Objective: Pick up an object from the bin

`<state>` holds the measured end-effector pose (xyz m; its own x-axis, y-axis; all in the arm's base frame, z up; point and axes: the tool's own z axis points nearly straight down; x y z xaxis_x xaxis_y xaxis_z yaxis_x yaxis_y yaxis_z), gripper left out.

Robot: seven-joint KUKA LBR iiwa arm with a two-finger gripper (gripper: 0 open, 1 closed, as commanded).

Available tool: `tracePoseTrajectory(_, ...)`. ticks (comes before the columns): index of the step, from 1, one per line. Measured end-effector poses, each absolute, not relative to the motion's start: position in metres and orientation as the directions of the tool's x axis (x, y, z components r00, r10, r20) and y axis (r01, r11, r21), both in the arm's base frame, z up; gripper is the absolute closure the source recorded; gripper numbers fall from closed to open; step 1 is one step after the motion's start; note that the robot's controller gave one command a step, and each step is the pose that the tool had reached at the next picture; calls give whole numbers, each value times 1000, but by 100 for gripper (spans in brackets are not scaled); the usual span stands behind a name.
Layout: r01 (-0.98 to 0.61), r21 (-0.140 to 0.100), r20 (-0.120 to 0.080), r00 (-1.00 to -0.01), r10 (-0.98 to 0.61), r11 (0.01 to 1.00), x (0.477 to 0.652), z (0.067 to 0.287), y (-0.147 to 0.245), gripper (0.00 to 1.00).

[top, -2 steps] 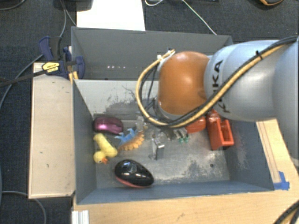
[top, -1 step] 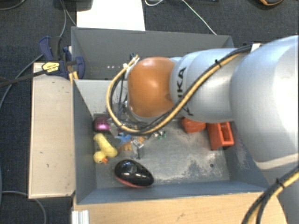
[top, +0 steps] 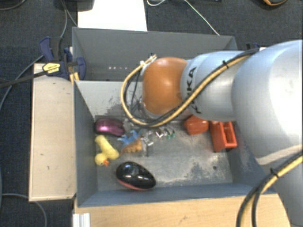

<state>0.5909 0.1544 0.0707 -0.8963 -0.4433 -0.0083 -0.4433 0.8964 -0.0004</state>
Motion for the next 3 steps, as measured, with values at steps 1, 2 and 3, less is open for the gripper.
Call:
tracePoseTrajectory(1,-722,0,-8,-692,-722,692,591,71,163,100)
tracePoseTrajectory(2,-721,0,-8,-693,-721,693,591,71,163,100)
tracePoseTrajectory(3,-721,4,-2,-693,-721,693,589,76,162,100)
